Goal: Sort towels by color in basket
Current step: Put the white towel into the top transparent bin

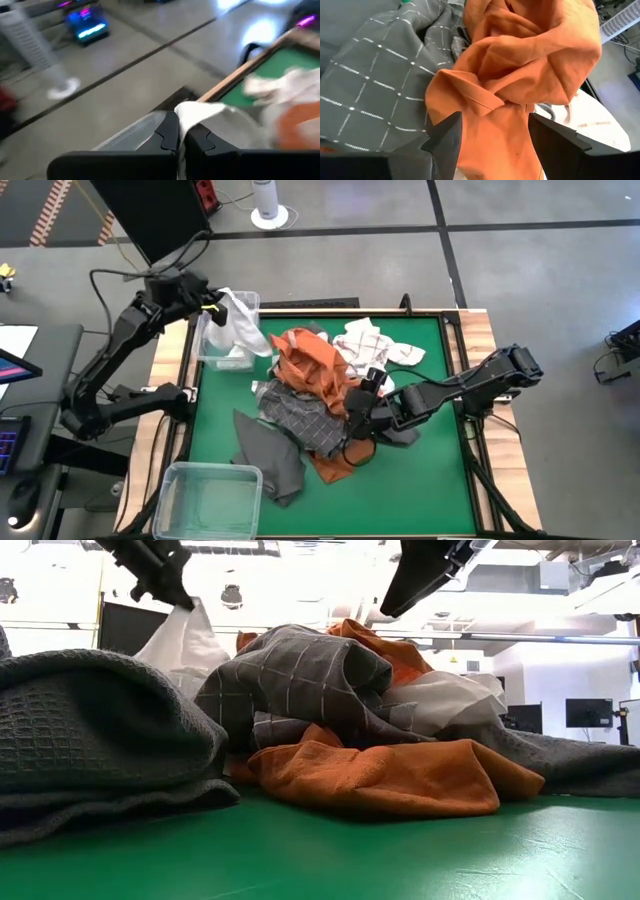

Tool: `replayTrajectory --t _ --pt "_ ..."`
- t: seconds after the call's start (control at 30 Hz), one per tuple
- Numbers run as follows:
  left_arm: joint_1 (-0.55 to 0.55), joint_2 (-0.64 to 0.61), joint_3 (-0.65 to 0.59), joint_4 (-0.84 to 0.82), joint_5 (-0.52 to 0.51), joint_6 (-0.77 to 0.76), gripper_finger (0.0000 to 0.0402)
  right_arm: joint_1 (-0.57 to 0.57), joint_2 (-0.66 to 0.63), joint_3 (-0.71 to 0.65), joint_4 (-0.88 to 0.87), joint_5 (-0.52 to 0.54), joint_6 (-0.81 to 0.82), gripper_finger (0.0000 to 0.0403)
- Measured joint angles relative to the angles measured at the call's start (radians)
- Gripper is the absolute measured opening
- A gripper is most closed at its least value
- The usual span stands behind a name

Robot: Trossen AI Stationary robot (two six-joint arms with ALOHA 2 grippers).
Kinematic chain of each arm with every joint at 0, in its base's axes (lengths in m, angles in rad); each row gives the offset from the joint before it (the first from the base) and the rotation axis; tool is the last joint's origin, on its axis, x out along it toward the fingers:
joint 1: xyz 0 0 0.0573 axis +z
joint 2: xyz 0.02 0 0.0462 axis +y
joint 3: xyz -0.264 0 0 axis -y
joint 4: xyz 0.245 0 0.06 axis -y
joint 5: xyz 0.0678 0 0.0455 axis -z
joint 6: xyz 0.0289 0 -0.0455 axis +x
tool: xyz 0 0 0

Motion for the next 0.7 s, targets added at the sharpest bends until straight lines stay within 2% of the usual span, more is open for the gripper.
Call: replayTrajectory --t 0.1,0.2,0.4,0.57,0.7 --pt "0.006 0.008 0.000 -0.053 -0.143 0.052 0.0000 0.003 0.000 0.000 0.000 0.002 0.002 0.0260" --pt "-0.002 0.023 0.000 -0.080 -0.198 0.073 0.0000 0.002 0.000 0.000 0.000 0.002 0.002 0.0260" --pt "-0.050 0.048 0.000 -0.106 -0.285 0.091 0.0000 0.002 0.000 0.000 0.000 0.002 0.002 0.0260" --pt "-0.079 0.059 0.000 -0.133 -0.311 0.203 0.0000 0.001 0.000 0.000 0.000 0.002 0.001 0.0260" --pt "-0.123 0.096 0.000 -0.146 -0.368 0.289 0.0000 -0.006 0.000 0.000 0.008 0.002 -0.014 0.0260"
